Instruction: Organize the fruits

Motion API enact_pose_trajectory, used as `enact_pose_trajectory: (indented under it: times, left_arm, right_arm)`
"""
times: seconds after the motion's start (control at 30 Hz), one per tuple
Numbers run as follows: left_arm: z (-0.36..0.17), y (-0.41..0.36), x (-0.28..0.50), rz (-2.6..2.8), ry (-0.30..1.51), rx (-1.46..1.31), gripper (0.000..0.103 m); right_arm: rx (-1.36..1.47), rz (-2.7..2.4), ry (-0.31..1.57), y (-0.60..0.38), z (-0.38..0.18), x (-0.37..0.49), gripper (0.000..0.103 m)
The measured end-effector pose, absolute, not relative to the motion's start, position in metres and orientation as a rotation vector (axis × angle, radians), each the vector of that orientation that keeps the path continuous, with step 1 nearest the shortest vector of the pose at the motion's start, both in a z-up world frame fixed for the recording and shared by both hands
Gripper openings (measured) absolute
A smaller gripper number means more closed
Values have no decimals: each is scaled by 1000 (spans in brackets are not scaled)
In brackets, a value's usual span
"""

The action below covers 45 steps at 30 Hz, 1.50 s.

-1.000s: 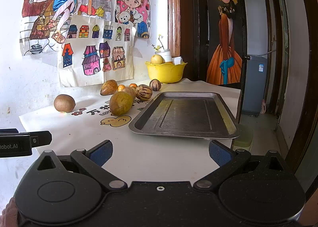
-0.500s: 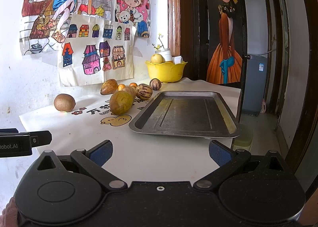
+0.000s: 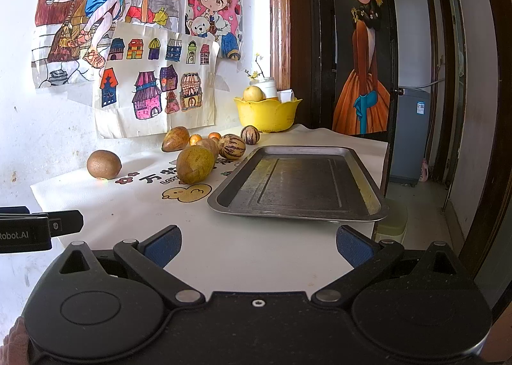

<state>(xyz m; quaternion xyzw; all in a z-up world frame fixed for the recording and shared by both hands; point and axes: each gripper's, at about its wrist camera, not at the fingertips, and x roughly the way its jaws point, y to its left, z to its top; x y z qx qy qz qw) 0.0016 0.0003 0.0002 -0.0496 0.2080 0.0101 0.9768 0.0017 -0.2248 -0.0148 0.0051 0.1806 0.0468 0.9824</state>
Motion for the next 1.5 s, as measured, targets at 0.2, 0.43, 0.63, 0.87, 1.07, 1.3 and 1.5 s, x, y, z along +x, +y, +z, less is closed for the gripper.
enact_pose_trajectory:
  times: [0.2,0.43,0.63,0.87,1.07,1.3,1.5]
  left_arm:
    - [0,0,2,21,420,-100,103]
    - [0,0,2,21,420,-100,103]
    - [0,5,2,27,422,-90,103]
    - [5,16,14,42,427,-80,103]
    - [13,28,37,22,443,-63,103]
    - [24,49,70,-4,471,-93,103]
    - [28,67,104,-7,491,-143,103]
  right_arm:
    - [11,94,364,-225,-15,2,102]
    - [10,95,366,-224,-15,2,102]
    - [-1,95,369,-226,-9,8,102]
    - [-34,123,367,-227,9,33,103]
    - [-116,195,368,-223,28,62,102]
    - [-205,311,377,-198,46,100,103]
    - [-256,407,416,-177,46,131,103]
